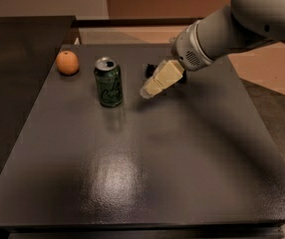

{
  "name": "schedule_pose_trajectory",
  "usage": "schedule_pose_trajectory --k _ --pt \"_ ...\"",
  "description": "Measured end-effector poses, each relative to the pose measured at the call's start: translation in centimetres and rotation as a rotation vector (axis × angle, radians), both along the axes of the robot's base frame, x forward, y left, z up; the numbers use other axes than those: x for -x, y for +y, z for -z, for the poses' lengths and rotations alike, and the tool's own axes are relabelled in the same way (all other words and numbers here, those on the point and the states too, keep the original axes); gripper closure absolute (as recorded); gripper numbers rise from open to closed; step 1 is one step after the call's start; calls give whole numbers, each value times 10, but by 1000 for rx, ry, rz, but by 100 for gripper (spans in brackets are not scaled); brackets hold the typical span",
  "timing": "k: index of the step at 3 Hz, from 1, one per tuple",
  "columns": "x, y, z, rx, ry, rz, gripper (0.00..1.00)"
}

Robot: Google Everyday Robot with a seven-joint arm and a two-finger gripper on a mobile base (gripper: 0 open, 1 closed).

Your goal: Knock green can over

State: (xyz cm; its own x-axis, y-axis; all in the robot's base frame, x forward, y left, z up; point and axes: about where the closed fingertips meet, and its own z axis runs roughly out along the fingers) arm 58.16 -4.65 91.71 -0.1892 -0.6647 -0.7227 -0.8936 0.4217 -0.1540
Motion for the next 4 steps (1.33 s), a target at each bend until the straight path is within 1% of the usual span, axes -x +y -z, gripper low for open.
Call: schedule_pose_trajectory --k 1,2,3,4 --pt "-1 26 -6 -82 -11 -27 0" --pt "-1 49 -5 -135 -20 -43 0" --pt "0 73 3 -157 -40 -59 0" --pt "2 92 12 -168 -47 -88 0"
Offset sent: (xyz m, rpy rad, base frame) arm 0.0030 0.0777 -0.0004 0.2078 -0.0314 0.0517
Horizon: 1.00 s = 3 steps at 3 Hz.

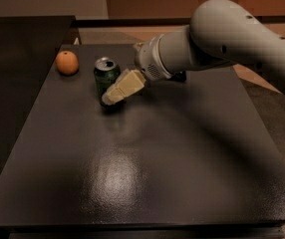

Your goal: Knock green can over

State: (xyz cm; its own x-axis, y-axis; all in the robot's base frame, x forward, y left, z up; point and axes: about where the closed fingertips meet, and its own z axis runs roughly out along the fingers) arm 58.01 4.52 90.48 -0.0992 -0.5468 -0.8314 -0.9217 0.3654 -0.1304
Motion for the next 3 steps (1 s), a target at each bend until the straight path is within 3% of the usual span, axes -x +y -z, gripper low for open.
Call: schedule_pose_trajectory --k 1,3 --pt "0 15 6 -18 0 -27 0" --pt "0 32 10 -65 23 -70 41"
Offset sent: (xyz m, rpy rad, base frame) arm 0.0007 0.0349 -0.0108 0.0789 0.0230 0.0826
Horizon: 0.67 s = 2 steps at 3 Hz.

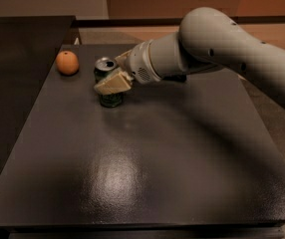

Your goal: Knock green can over

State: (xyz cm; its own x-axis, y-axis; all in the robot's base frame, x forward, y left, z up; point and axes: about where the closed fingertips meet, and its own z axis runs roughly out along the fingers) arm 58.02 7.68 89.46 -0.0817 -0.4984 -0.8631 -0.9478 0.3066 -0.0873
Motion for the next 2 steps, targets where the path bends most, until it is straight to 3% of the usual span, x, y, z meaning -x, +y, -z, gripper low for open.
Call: schedule_pose_trajectory --k 1,2 --pt "-2 -4 -1 -10 9 14 64" --pt "-4 -23 -16 27 30 35 87"
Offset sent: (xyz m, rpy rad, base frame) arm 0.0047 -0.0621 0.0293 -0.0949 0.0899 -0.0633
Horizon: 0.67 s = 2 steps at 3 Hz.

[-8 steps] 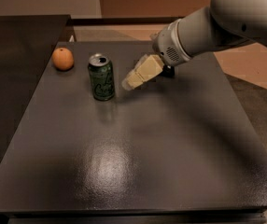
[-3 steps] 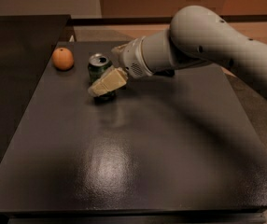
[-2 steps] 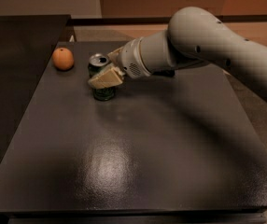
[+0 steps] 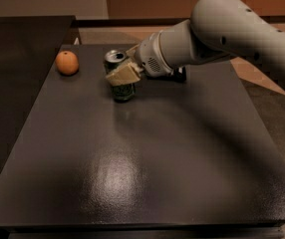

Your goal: Knock green can over

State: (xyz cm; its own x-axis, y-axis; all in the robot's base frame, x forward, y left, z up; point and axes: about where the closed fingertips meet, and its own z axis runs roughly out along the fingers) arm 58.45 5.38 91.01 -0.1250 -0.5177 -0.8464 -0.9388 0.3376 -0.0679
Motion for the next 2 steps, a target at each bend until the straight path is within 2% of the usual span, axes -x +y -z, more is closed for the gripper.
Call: schedule_pose_trajectory --k 1,2 --pt "-6 -28 -18 70 12 -24 100" --pt "-6 -47 -38 186 -11 -107 100"
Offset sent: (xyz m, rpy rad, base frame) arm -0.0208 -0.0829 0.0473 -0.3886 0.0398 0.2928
